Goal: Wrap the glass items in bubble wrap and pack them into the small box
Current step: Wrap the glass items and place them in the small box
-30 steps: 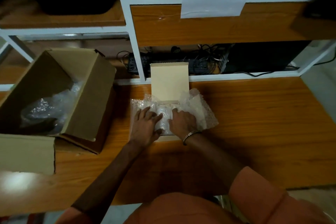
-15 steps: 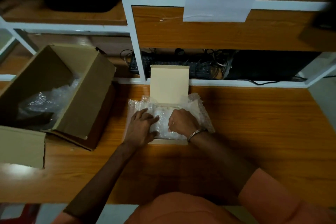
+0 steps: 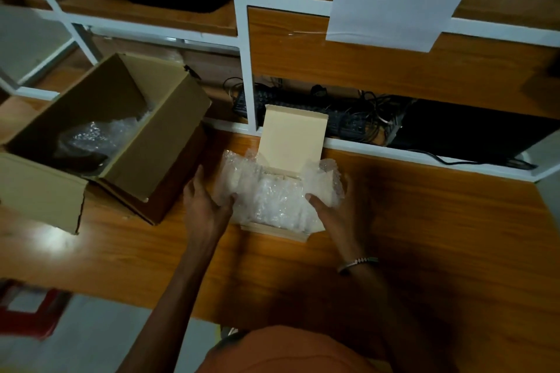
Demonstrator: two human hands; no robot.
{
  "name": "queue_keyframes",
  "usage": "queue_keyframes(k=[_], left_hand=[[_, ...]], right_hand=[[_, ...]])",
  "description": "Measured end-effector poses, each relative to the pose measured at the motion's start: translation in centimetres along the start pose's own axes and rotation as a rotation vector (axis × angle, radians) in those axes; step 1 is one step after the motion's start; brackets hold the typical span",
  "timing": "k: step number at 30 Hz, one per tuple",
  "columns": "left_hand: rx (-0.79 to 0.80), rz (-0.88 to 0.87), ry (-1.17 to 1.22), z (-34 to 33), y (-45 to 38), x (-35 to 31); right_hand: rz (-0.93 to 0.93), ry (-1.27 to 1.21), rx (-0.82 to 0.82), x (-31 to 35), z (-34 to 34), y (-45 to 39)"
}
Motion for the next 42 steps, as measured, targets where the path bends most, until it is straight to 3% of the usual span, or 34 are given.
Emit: queue_keyframes(k=[3,8,10,12,16,19,25,27,32,35,38,42], left_hand=[[0.060,0.031,0.023,-0.6,0.0,0.0],[-0.013,-0.114,0.230,-1.1,0.8,-1.1],[0.010,-0.149,0.240,-1.4,0.7,-1.8],[0.006,-0.145,0.202,-1.9,0.4,-1.9],[-0.023,0.033,-0.107,-1.8,-0.8,-0.8],[0.123,0.165,-0.021,-1.9,-1.3,0.4],[0.099,-0.090,0.116,-0.8,-0.6,-1.3],[0.156,-0.111,0.205,-1.3,-0.7,-1.6],[0.370,-0.040,0.347,-2.7,0.2,-3.1],[0.507,-0.123,0.274,-3.5,-0.1,-2.7],[0.613,-0.222,0.114,-3.7,-1.7,-2.0],[0.603,-0.432,-0.158,-3.7,-2.4,-3.2]], right_hand=[[-0.059,-0.250,0.121,0.3,-0.8,0.4],[0.071,0.077,0.062,1.6,-1.4,1.3],[0.171,0.303,0.034,2.5,-1.4,1.7],[0.213,0.336,0.088,3.5,-1.7,1.8],[0.204,0.239,0.258,3.9,-3.7,2.0],[0.129,0.100,0.295,3.8,-4.3,2.0],[0.027,-0.220,0.597,3.9,-7.3,3.3],[0.007,-0.254,0.566,4.0,-7.7,2.9],[0.019,-0.222,0.126,2.4,-5.9,0.0],[0.037,-0.021,0.171,1.2,-5.8,-0.3],[0.187,0.233,0.283,1.2,-6.2,0.5],[0.360,0.376,0.369,1.7,-7.3,1.1]])
Point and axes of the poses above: each hand's wrist, its own y-axis away from the middle knuckle, its own z-axis out of the back of the hand, x = y × z, the point moved 3 cm from there along -y, towards the middle knuckle, and after that the axes turned 5 degrees about y, right-handed, at the moved point
